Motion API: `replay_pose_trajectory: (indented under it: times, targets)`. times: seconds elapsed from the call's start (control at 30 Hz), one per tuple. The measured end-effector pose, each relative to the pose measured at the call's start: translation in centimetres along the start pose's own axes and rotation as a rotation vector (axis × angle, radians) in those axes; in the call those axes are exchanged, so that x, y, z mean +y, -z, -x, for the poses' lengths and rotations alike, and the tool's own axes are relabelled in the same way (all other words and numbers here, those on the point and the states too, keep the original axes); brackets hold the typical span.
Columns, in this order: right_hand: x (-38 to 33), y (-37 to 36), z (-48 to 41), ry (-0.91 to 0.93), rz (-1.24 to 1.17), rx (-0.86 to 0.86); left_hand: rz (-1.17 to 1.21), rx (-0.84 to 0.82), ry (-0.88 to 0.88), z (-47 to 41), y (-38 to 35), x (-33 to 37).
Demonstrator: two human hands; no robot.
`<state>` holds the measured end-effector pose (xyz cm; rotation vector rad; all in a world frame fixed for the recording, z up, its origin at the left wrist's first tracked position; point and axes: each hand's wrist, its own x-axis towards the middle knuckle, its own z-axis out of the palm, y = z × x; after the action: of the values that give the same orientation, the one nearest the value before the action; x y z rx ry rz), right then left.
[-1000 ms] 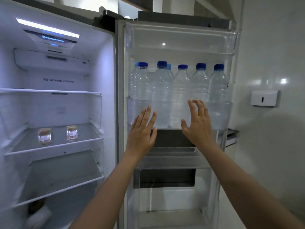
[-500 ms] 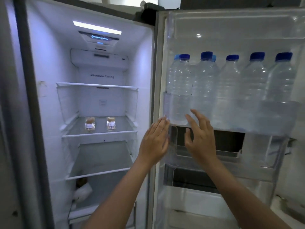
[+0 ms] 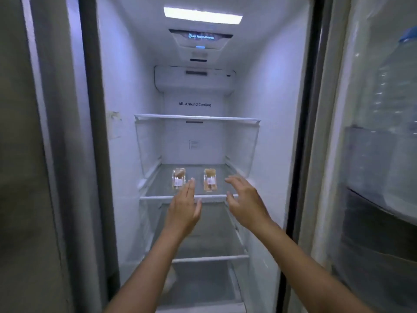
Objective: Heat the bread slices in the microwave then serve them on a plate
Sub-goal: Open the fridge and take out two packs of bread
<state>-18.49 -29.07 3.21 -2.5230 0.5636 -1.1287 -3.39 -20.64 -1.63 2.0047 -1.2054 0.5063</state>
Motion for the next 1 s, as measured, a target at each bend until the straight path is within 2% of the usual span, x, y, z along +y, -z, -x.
replay_pose_trajectory:
  times: [0.23, 0.33, 0.53, 0.63, 0.8, 1.0]
  targets:
    - [7.9, -12.1, -11.6, -0.442, -0.111, -0.154, 0.006, -0.074, 0.261, -9.8, -4.3, -11.4]
    - [10.5, -15.3, -14.7, -0.539, -0.134, -0.168, 0.054, -0.119, 0.431, -13.2, -6.0, -14.0]
    - [13.1, -18.6, -19.4, -0.682, -0.23, -0.221, 0.217, -0.263, 0.511, -17.8, -9.0, -17.7]
    - [13.8, -19.8, -20.9, -0.687, -0.261, -0.224, 0.313, -0.329, 0.55, -19.5, -9.8, -19.0]
    - [13.5, -21.3, -22.0, -0.623, -0.188, -0.211, 0.47, -0.243, 0.561, -20.9, -11.1, -19.2]
    - [12.7, -20.6, -23.1, -0.579, -0.051, -0.3, 0.425, -0.279, 0.521, -22.3, -11.1, -18.8]
